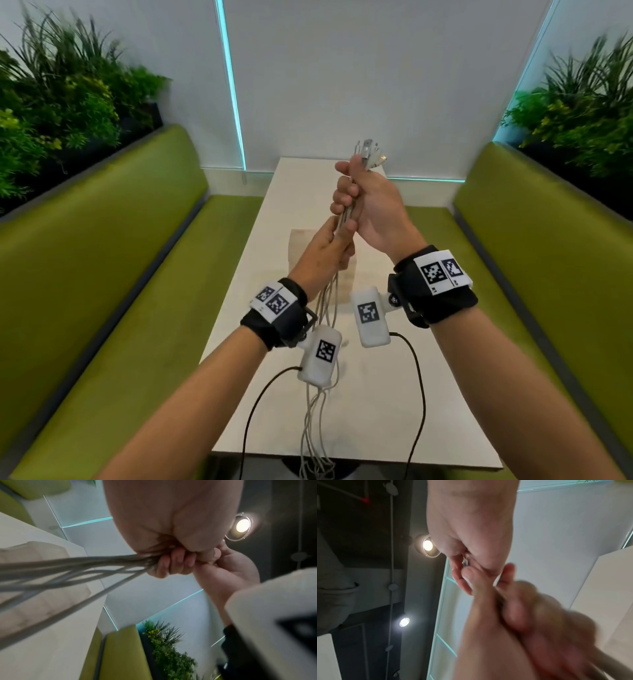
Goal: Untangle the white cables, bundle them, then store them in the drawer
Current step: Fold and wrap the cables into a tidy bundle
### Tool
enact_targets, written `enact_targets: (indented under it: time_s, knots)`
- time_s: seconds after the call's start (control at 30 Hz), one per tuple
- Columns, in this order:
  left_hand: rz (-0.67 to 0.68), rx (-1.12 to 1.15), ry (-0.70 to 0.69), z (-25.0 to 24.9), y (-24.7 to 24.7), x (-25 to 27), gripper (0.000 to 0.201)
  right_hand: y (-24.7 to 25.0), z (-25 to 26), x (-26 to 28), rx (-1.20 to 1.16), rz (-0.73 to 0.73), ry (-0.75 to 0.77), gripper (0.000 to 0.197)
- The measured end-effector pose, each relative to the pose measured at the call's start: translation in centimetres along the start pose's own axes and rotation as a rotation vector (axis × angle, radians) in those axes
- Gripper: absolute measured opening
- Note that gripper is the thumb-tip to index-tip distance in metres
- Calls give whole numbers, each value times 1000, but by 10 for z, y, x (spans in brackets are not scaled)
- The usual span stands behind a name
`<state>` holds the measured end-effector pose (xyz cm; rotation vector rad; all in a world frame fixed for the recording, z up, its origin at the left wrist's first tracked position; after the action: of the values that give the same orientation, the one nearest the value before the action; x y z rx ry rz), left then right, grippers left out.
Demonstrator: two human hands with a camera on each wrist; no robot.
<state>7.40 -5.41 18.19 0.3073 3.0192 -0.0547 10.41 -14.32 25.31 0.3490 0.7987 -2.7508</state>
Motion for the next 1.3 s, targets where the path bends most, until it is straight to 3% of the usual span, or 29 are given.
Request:
enact_targets:
  time_s: [0.13,0.47,0.67,0.8,0.87,0.93,0.97,1.03,1.13,1.23,1.3]
  knots:
    - [-39,-5,13,6,-5,4,30,1,0,-6,36,53,-11,22]
    - [26,67,28,7,3,8,39,0,2,-5,130,213,-59,28]
    - [9,97,-8,-23,8,-6,30,-4,12,0,764,337,64,43]
    - [-57,28,22,-25,15,-12,31,4,19,-4,1000,274,25,47]
    - [-87,-17,35,-22,25,-16,32,17,27,-5,1236,149,-12,63]
    - [-90,-49,46,-21,34,-18,33,22,40,-2,1385,33,184,82]
    - [-83,-75,52,-21,37,-19,34,20,43,0,1472,91,317,87]
    - [-51,-140,60,-24,40,-19,34,11,39,0,1737,378,455,89]
    - [27,-184,79,-30,40,-15,32,5,23,-3,1996,720,384,61]
    - [97,-170,85,-34,47,-8,33,7,24,-9,1988,802,317,29]
    - [132,-156,93,-33,53,-4,33,7,31,-11,1946,819,220,20]
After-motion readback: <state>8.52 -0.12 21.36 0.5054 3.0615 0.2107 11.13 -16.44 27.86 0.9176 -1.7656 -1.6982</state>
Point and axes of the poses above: each hand's wrist, its own x-axis away from the middle knuckle, its own y-axis out of the back of the hand, z = x × y, the point moved 1 cm from there along -x, towards the middle knuckle, and after that the axes turned 10 degrees about y, right-handed, at the moved point
